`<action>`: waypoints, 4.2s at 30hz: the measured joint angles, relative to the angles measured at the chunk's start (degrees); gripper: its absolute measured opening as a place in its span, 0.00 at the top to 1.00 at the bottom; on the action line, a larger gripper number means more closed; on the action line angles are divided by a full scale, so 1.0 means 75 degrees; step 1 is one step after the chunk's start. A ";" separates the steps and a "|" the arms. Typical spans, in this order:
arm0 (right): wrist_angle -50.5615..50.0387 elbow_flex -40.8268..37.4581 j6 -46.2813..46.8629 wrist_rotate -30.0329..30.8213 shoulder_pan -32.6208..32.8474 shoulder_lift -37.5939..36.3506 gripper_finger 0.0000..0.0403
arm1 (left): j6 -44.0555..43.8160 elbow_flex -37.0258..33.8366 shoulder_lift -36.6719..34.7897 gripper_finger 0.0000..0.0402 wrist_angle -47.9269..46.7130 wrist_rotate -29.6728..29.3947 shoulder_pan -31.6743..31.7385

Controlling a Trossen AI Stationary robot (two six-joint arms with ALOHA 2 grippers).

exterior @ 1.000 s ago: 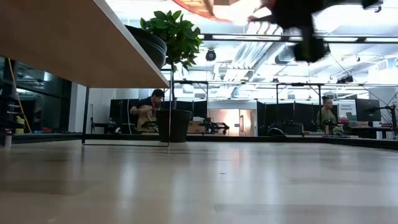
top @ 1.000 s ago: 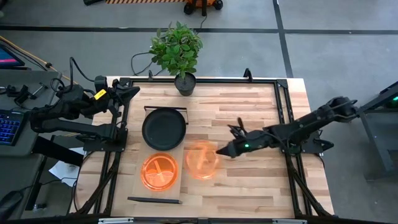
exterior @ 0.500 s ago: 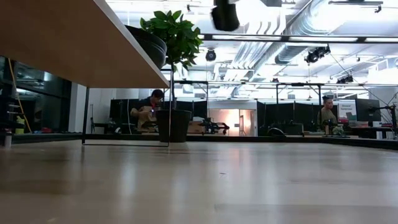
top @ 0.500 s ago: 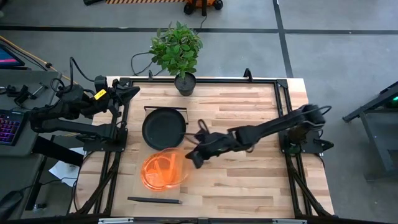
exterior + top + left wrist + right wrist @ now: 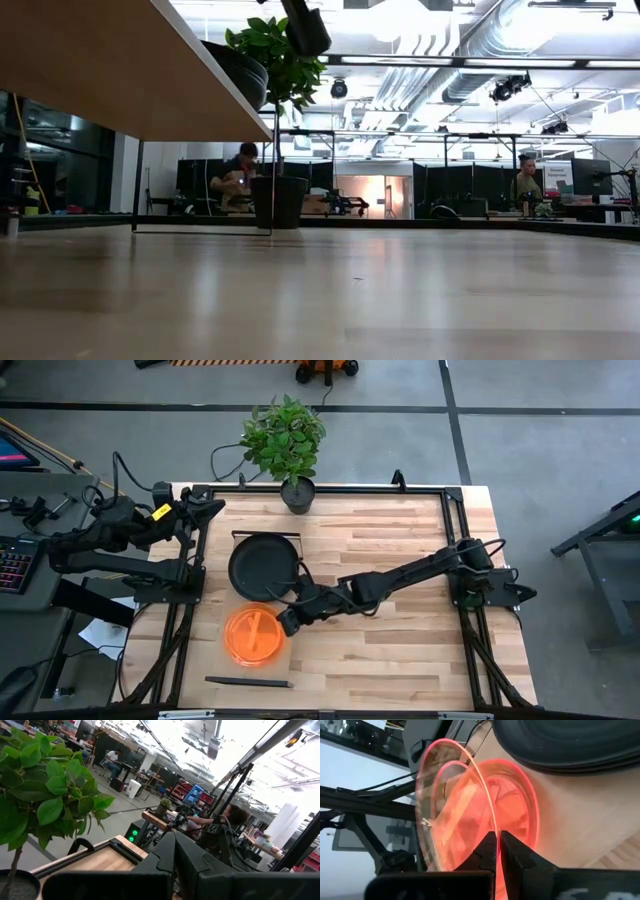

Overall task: Place and stack plates onto a shelf
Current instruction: Stack the orange plate on top of the orange plate on the shelf, then return to Home Position

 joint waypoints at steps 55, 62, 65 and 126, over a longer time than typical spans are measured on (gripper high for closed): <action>-0.4905 -0.3662 -0.1838 0.0003 0.0112 -0.4507 0.53 | -0.0032 -0.0003 -0.0002 1.00 -0.0310 -0.0003 0.0003; -0.0329 -0.6972 -0.0404 0.0526 0.0192 -0.6767 0.54 | 0.0095 -0.0003 -0.0003 1.00 -0.0374 0.0035 0.0002; 0.1506 -0.7676 -0.0961 0.1285 0.0192 -0.7278 0.58 | 0.0133 -0.0003 -0.0002 1.00 -0.0375 0.0266 0.0002; 0.1058 -0.6531 -0.3818 0.1055 -0.1096 -0.7717 1.00 | 0.0588 -0.6505 -0.3720 1.00 0.4227 0.2010 -0.0015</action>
